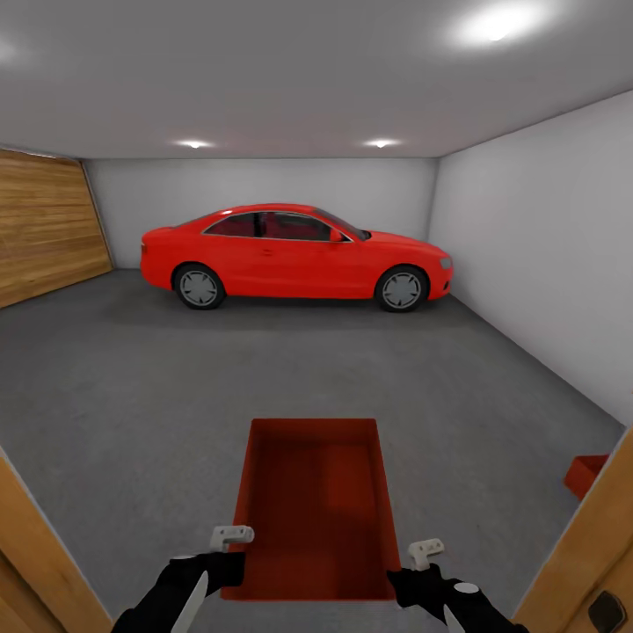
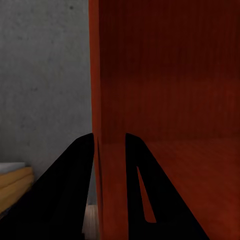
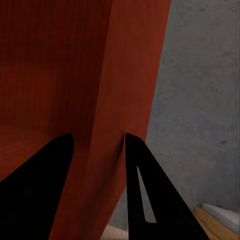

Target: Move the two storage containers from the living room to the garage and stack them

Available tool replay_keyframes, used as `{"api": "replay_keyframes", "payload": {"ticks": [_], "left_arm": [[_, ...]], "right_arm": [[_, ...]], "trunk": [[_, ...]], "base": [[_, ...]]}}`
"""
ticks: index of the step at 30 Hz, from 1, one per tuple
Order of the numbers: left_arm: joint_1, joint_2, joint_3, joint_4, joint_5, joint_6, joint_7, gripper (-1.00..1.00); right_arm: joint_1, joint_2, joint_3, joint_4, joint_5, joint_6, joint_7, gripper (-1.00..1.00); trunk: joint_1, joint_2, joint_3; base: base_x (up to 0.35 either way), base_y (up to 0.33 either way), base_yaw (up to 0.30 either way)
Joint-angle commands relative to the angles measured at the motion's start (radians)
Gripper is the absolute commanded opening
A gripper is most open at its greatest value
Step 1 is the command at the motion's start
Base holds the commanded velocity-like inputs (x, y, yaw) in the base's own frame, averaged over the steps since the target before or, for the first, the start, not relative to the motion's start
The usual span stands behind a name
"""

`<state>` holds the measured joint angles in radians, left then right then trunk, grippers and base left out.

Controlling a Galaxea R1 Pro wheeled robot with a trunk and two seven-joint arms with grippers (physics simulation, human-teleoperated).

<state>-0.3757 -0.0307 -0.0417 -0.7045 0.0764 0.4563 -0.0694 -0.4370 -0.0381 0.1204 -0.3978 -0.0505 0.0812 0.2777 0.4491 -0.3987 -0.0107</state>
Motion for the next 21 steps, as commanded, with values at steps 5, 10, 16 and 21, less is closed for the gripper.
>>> {"api": "replay_keyframes", "payload": {"ticks": [5,10,16,21], "left_arm": [[0.000,-0.008,-0.004,-0.003,0.006,-0.038,0.005,-1.00],[0.000,-0.008,-0.004,-0.003,0.006,-0.038,0.005,-1.00],[0.000,-0.009,-0.004,-0.003,0.006,-0.038,0.005,-1.00],[0.000,-0.009,-0.004,-0.003,0.006,-0.038,0.005,-1.00]], "right_arm": [[0.000,0.026,-0.004,0.002,0.011,0.006,0.003,-1.00],[0.000,0.026,-0.004,0.002,0.011,0.006,0.003,-1.00],[0.000,0.026,-0.004,0.002,0.012,0.006,0.005,-1.00],[0.000,0.026,-0.004,0.002,0.012,0.006,0.005,-1.00]], "trunk": [[0.001,-0.001,-0.001],[0.001,-0.001,-0.001],[0.001,-0.001,-0.001],[0.001,-0.001,-0.001]], "base": [[0.303,0.000,0.000],[0.239,0.000,0.000],[0.040,0.000,0.000],[0.003,0.000,0.000]]}}
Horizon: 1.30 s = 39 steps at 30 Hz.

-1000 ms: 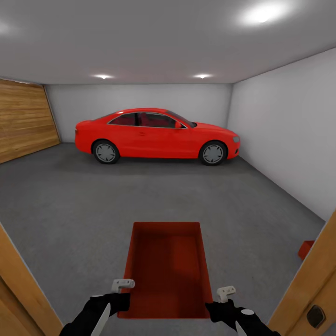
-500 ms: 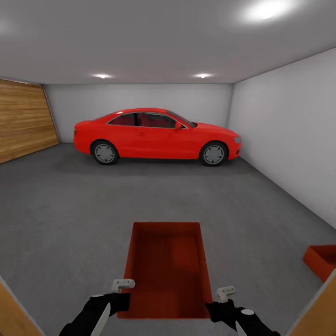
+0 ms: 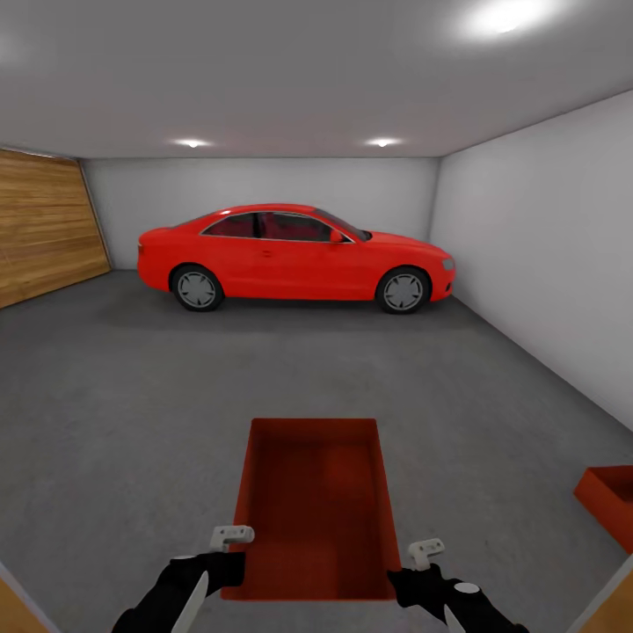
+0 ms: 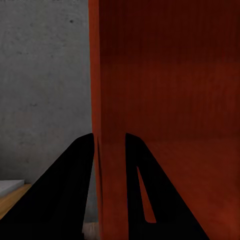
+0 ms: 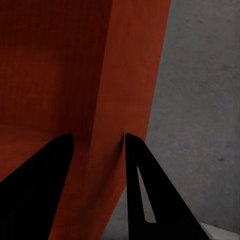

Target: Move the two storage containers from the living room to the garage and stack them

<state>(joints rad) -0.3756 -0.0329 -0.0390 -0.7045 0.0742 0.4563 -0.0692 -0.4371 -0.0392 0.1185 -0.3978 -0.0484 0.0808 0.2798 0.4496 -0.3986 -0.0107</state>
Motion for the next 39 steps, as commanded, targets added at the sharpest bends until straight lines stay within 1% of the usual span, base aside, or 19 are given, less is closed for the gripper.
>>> {"api": "replay_keyframes", "payload": {"ticks": [1,11,31,39], "left_arm": [[0.000,-0.007,-0.007,-0.003,0.009,-0.037,0.005,-1.00],[0.000,-0.007,-0.007,-0.003,0.009,-0.037,0.005,-1.00],[0.000,-0.008,-0.007,-0.003,0.009,-0.037,0.005,-1.00],[0.000,-0.008,-0.007,-0.003,0.009,-0.037,0.005,-1.00]], "right_arm": [[0.000,0.027,-0.002,0.002,0.010,0.006,0.003,-1.00],[0.000,0.027,-0.002,0.002,0.010,0.007,0.004,-1.00],[0.000,0.027,-0.002,0.002,0.010,0.007,0.004,-1.00],[0.000,0.027,-0.002,0.002,0.010,0.007,0.004,-1.00]], "trunk": [[0.000,-0.001,-0.001],[0.000,-0.001,-0.001],[0.000,-0.001,-0.001],[0.000,-0.001,-0.001]], "base": [[0.000,0.000,0.000],[0.066,0.050,0.000],[0.002,0.001,0.000],[0.000,0.000,0.056]]}}
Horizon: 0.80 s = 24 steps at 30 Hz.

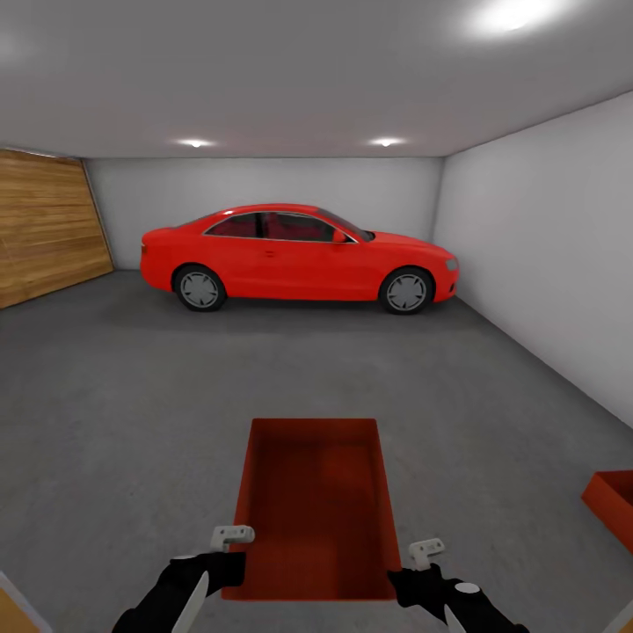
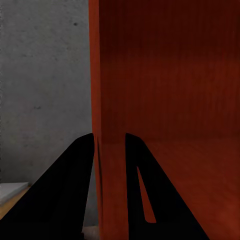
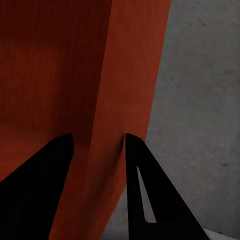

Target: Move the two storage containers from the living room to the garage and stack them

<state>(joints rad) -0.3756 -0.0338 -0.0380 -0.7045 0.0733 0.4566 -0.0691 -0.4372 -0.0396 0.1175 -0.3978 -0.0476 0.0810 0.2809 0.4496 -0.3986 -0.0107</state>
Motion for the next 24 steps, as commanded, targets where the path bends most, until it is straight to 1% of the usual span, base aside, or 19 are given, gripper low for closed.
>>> {"api": "replay_keyframes", "payload": {"ticks": [1,5,7,17,24], "left_arm": [[0.000,-0.008,-0.008,-0.003,0.010,-0.038,0.005,-1.00],[0.000,-0.008,-0.008,-0.003,0.010,-0.038,0.005,-1.00],[0.000,-0.008,-0.008,-0.003,0.010,-0.038,0.005,-1.00],[0.000,-0.008,-0.008,-0.003,0.010,-0.038,0.005,-1.00],[0.000,-0.009,-0.008,-0.003,0.010,-0.038,0.005,-1.00]], "right_arm": [[0.000,0.027,-0.001,0.002,0.009,0.006,0.003,-1.00],[0.000,0.027,-0.001,0.002,0.009,0.006,0.004,-1.00],[0.000,0.027,-0.001,0.002,0.009,0.006,0.004,-1.00],[0.000,0.027,-0.001,0.002,0.009,0.006,0.004,-1.00],[0.000,0.027,-0.001,0.002,0.009,0.006,0.004,-1.00]], "trunk": [[0.000,-0.001,-0.001],[0.000,-0.001,-0.001],[0.000,-0.001,-0.001],[0.000,-0.001,-0.001],[0.000,-0.001,-0.001]], "base": [[0.000,0.000,0.008],[0.019,0.000,0.002],[0.168,0.000,0.000],[0.300,0.000,0.000],[0.057,0.000,0.000]]}}
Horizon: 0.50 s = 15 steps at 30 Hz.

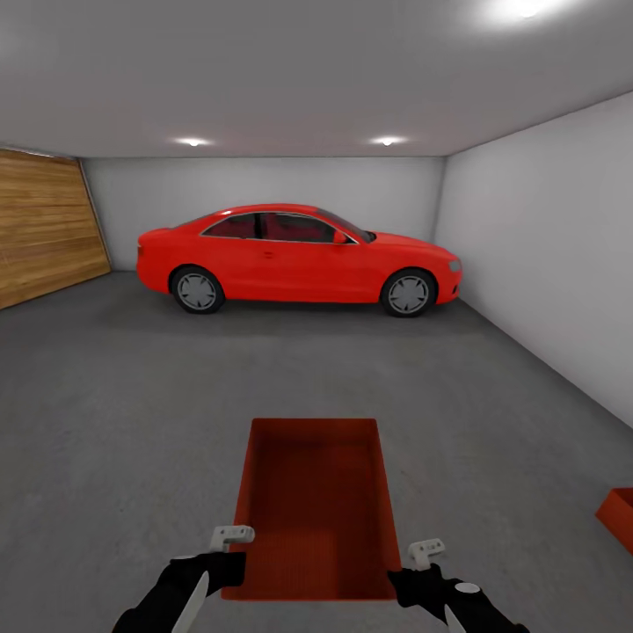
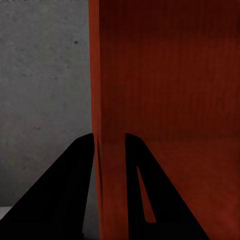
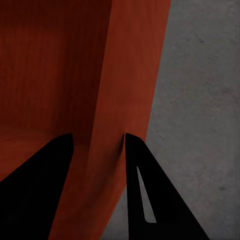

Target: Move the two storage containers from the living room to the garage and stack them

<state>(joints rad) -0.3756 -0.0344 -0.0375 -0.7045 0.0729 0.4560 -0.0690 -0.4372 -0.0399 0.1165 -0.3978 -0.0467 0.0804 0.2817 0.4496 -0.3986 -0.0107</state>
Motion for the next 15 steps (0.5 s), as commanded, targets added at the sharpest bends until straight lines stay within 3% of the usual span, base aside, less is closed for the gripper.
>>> {"api": "replay_keyframes", "payload": {"ticks": [1,12,15], "left_arm": [[0.000,-0.008,-0.009,-0.003,0.010,-0.037,0.005,-1.00],[0.000,-0.009,-0.009,-0.003,0.010,-0.037,0.005,-1.00],[0.000,-0.008,-0.010,-0.003,0.010,-0.037,0.005,-1.00]], "right_arm": [[0.000,0.028,0.000,0.002,0.009,0.006,0.004,-1.00],[0.000,0.028,0.000,0.002,0.008,0.006,0.004,-1.00],[0.000,0.028,-0.001,0.002,0.007,0.006,0.004,-1.00]], "trunk": [[0.000,-0.001,-0.001],[0.000,-0.001,-0.001],[0.000,-0.001,-0.001]], "base": [[0.006,0.000,0.000],[0.003,0.000,0.000],[0.164,0.000,0.000]]}}
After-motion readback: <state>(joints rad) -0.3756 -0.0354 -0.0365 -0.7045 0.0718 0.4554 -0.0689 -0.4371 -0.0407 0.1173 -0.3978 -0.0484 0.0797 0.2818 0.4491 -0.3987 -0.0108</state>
